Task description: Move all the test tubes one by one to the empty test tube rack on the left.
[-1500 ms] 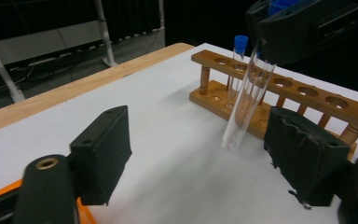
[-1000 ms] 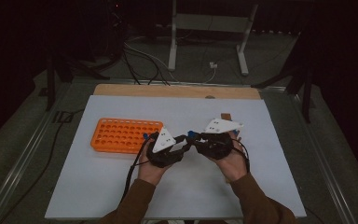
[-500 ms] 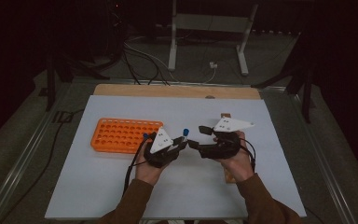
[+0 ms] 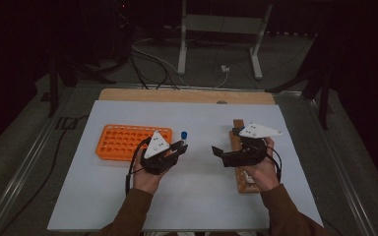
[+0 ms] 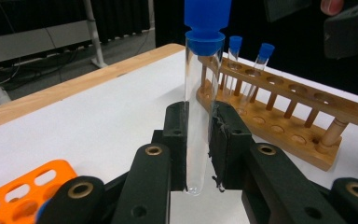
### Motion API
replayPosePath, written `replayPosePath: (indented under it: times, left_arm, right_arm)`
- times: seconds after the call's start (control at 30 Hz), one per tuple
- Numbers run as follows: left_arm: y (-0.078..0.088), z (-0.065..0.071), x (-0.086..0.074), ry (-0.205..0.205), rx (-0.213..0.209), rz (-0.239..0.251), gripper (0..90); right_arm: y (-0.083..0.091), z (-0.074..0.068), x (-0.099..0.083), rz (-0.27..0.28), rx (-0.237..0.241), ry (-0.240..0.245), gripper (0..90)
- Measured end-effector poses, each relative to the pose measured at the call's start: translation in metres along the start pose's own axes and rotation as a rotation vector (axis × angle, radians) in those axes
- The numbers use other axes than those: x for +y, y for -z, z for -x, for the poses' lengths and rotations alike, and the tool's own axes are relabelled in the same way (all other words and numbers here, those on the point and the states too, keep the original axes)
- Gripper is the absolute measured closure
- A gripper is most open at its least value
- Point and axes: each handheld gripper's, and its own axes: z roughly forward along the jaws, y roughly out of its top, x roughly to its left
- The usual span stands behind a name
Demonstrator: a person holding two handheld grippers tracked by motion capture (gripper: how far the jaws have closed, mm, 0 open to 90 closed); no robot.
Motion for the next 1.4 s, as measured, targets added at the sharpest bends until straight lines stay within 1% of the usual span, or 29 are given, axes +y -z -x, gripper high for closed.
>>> replayPosePath:
  times: [0.07,0.17,0.33,0.57,0.83,1.03,1.23,1.4]
  left_arm:
    - [0.003,-0.002,0.0,0.006,0.005,0.005,78.5]
    - [0.009,-0.006,0.0,0.017,0.011,0.015,78.6]
    - [0.018,-0.013,0.0,0.035,0.033,0.03,78.6]
    - [0.031,-0.021,-0.002,0.049,0.054,0.04,78.7]
    - [0.044,-0.032,-0.005,0.068,0.079,0.053,78.7]
    - [0.053,-0.038,-0.008,0.081,0.1,0.059,78.7]
    - [0.061,-0.045,-0.012,0.092,0.121,0.057,78.7]
    - [0.065,-0.049,-0.016,0.094,0.14,0.053,78.7]
  right_arm:
    - [0.002,0.003,-0.003,-0.005,-0.008,-0.001,1.2]
    - [0.005,0.009,-0.007,-0.003,-0.026,-0.001,1.2]
    - [0.013,0.018,-0.012,0.007,-0.055,-0.019,1.1]
    - [0.022,0.029,-0.018,0.015,-0.093,-0.034,1.1]
    - [0.03,0.037,-0.022,0.02,-0.119,-0.048,1.1]
    - [0.036,0.044,-0.027,0.028,-0.133,-0.069,1.1]
    - [0.04,0.048,-0.032,0.025,-0.144,-0.08,1.1]
    - [0.042,0.052,-0.036,0.023,-0.152,-0.087,1.2]
